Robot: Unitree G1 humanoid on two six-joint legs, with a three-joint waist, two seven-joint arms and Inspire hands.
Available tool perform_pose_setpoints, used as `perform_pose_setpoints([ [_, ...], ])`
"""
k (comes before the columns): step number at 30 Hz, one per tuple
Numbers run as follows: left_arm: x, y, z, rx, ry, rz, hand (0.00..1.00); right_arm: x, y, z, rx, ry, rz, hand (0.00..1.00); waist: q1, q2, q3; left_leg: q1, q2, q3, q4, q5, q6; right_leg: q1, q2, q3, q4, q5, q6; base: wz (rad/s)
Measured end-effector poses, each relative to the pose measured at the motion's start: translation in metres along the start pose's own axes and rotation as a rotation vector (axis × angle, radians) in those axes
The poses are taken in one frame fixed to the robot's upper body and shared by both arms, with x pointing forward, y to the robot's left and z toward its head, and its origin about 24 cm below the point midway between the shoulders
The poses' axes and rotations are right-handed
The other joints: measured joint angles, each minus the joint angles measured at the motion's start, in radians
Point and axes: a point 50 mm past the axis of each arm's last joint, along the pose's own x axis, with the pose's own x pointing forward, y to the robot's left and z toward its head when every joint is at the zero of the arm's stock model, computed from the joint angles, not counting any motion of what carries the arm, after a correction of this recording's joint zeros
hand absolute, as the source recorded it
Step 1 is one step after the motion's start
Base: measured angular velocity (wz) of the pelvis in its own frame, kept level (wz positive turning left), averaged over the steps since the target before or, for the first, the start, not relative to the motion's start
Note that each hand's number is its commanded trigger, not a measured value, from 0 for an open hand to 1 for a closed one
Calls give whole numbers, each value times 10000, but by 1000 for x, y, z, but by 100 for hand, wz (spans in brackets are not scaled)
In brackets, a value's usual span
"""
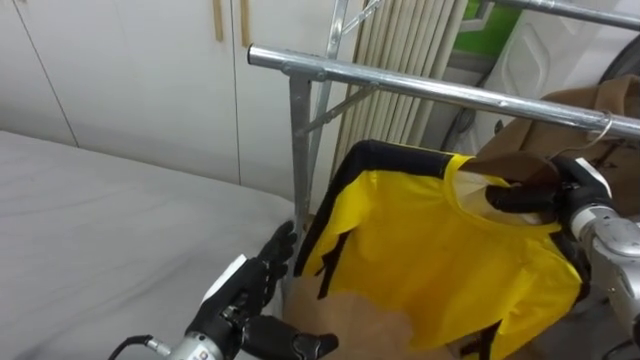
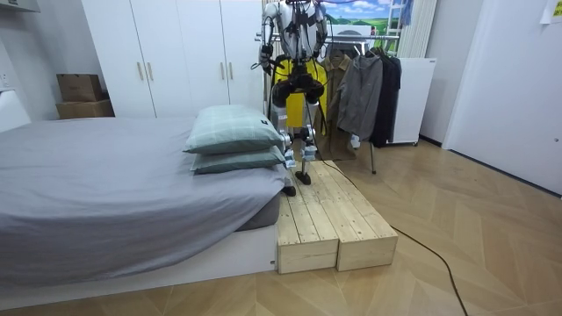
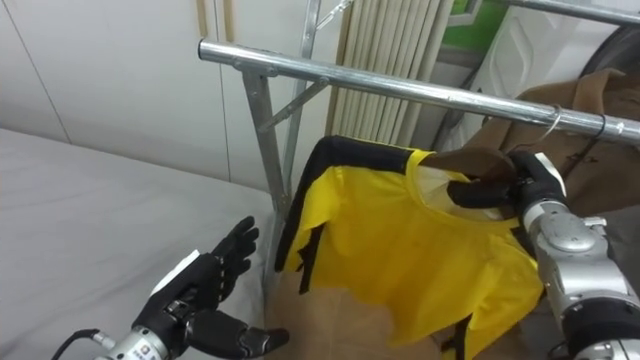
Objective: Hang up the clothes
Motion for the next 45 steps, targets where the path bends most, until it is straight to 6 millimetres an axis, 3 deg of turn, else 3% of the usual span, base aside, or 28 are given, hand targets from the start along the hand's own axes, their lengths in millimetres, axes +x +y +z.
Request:
perform_pose_setpoints([
  [6,2,0,3,36,-129,-59,0,0,-3,-3,-53,144,-87,97,7,-19,-44,36,4,0,23,0,0,82,3,-18,-79,4,2,1],
  [7,2,0,3,36,-129,-75,0,0,-3,-3,-55,144,-90,55,5,-19,-44,37,5,0,23,0,0,83,4,-18,-79,4,2,0],
  [8,2,0,3,37,-128,-134,0,0,-4,-3,-58,143,-95,46,4,-18,-44,37,7,1,23,0,0,84,7,-17,-80,4,2,0],
  [9,2,0,3,35,-128,-162,0,0,-4,-3,-61,142,-100,0,3,-18,-44,37,11,1,23,0,0,84,12,-17,-80,4,1,0],
  [45,2,2,2,103,-51,30,0,-1,-7,-5,-67,245,-548,0,12,-17,-39,211,14,90,-85,0,0,188,50,58,-119,3,2,0],
])
